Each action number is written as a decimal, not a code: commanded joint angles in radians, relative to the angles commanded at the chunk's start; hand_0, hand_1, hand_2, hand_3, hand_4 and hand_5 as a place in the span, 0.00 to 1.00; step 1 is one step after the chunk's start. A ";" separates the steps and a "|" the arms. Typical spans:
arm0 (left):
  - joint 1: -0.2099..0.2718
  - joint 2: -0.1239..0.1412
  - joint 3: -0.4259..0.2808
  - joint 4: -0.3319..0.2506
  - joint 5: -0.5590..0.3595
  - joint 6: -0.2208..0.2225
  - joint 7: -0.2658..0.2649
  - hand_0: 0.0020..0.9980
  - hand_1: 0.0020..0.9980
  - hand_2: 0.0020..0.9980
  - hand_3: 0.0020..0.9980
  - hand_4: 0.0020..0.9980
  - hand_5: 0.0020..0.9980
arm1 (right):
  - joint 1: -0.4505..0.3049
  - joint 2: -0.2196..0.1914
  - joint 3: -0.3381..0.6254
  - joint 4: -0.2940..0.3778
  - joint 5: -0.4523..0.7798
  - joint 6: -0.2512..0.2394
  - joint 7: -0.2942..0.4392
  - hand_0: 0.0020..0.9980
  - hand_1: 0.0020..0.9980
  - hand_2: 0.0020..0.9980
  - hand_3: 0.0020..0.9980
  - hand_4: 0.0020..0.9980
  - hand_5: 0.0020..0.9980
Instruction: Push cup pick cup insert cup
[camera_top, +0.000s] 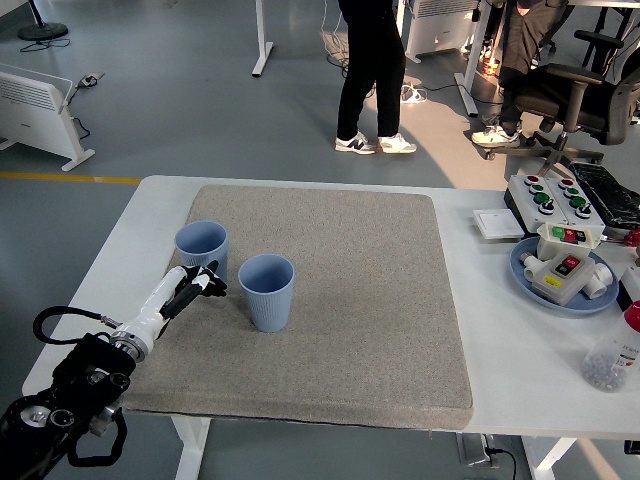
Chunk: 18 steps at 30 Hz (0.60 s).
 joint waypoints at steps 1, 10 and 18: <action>-0.009 -0.002 0.010 0.009 -0.009 0.000 -0.002 0.66 0.56 0.48 0.43 0.59 1.00 | 0.001 0.000 -0.001 0.000 0.000 0.000 0.000 0.53 0.55 0.55 0.53 0.04 0.78; -0.072 -0.022 0.083 0.075 -0.081 0.001 -0.016 0.66 0.56 0.48 0.43 0.58 1.00 | 0.004 0.002 -0.003 0.000 -0.005 0.001 0.001 0.53 0.55 0.55 0.53 0.04 0.78; -0.109 -0.057 0.143 0.142 -0.167 0.000 -0.030 0.66 0.56 0.48 0.43 0.58 1.00 | 0.002 0.003 -0.010 0.000 -0.007 0.004 0.001 0.53 0.55 0.55 0.53 0.04 0.78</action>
